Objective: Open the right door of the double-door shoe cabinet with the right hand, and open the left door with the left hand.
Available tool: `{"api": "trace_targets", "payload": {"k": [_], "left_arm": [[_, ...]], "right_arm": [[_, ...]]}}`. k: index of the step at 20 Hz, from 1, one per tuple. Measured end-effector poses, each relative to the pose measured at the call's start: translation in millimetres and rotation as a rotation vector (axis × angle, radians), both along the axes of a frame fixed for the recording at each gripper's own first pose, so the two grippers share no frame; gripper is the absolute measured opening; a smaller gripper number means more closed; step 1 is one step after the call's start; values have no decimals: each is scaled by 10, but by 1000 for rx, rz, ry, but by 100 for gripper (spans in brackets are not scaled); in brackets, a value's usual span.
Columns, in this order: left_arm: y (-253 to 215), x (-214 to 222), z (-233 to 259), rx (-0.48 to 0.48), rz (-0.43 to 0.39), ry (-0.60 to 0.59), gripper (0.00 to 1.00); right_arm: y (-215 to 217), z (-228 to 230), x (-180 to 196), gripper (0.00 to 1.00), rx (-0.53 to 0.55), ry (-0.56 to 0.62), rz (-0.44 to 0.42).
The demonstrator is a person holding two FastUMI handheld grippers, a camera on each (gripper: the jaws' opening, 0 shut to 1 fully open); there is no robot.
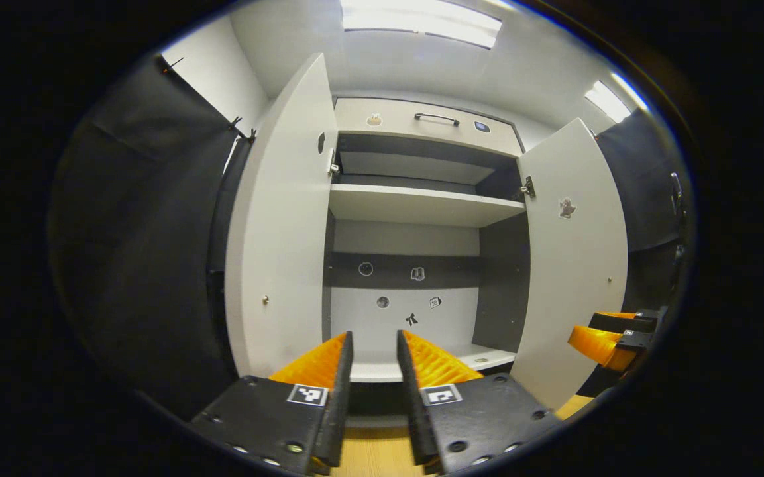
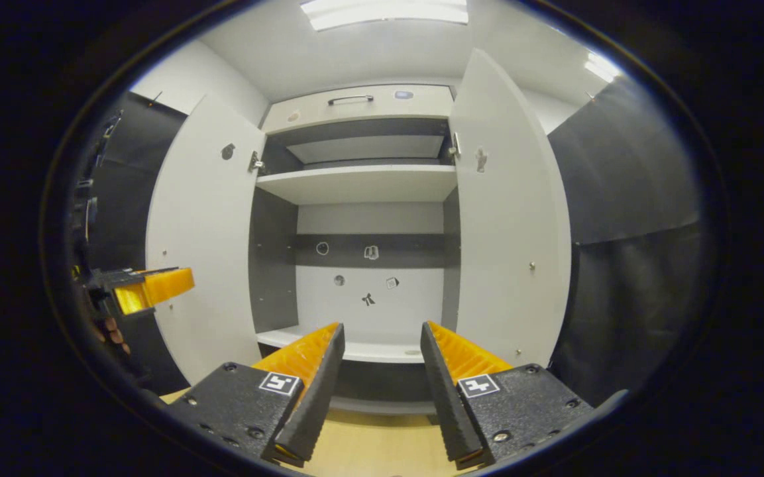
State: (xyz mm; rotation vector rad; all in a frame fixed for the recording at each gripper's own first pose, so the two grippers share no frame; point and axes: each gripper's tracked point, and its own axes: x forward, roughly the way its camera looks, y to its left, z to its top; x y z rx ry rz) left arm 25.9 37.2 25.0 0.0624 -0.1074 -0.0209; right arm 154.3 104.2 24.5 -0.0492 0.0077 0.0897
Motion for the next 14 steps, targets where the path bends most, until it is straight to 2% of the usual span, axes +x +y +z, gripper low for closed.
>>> {"api": "trace_targets", "payload": {"k": [1,2,5,6,8,9,10,11,13,14], "left_arm": [[-26,37,-38,24,9,-10,58],[-117,72,-131,36,-4,1,60],[-282,112,-313,-4,-34,47,90],[-286,107,-322,-16,-21,45,92],[-258,97,-324,-29,0,48,94],[-240,87,-327,-32,10,58,95],[-226,70,-334,-30,28,72,95],[-197,58,-339,-25,49,82,95],[-186,26,-374,-13,67,103,95],[-188,24,-391,-12,66,110,95]], "right_arm": [[-79,-50,0,73,-3,9,-14],[-165,-106,18,73,-9,21,-27],[-313,-183,73,73,2,35,-60],[-336,-203,84,77,15,35,-62],[-334,-219,87,77,36,38,-54],[-336,-213,93,73,35,37,-54],[-356,-195,87,77,27,31,-56],[-355,-170,84,74,19,22,-55],[-321,-129,58,77,12,5,-50],[-299,-106,44,74,10,-6,-41]]}}
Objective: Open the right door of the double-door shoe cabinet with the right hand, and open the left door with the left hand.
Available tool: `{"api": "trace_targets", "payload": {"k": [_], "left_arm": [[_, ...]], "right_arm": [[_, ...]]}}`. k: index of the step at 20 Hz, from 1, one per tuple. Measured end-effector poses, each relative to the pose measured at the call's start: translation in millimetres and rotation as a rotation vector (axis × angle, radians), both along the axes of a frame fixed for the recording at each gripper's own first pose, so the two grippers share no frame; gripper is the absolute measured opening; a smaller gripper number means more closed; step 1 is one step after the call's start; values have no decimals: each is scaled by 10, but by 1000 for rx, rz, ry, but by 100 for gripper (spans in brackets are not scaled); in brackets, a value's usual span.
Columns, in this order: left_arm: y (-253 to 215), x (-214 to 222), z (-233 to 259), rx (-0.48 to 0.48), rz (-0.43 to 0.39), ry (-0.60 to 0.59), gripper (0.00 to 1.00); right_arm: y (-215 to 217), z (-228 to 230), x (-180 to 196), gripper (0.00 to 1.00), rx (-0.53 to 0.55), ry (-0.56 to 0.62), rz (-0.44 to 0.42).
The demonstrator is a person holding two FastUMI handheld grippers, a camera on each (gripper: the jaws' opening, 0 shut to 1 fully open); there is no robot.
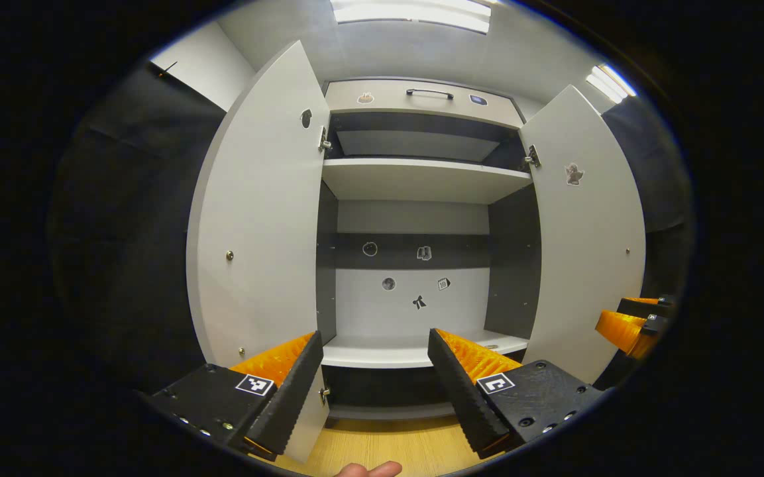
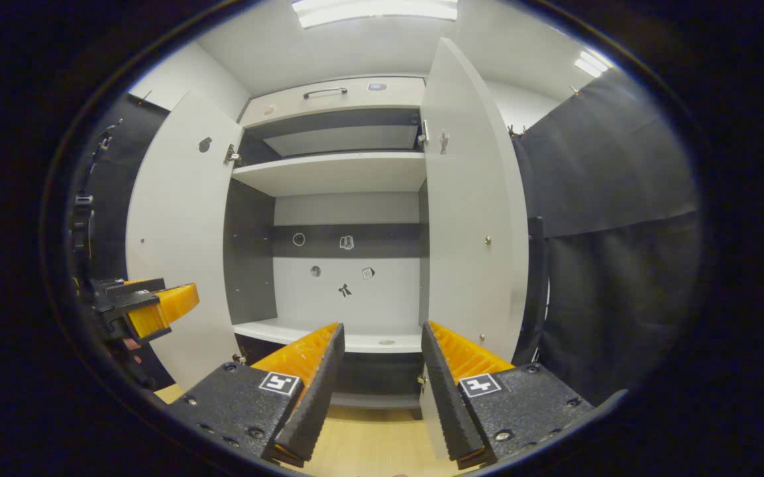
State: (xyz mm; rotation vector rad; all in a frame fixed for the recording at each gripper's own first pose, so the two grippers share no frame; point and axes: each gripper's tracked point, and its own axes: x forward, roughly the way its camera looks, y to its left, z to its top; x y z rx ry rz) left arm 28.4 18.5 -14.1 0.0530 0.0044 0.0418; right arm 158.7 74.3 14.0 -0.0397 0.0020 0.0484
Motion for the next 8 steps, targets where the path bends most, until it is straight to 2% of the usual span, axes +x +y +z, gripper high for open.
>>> {"api": "trace_targets", "payload": {"k": [8], "left_arm": [[-271,-73,39,15,-44,-25,95]], "right_arm": [[-30,84,-77,74,0,-38,19]]}}
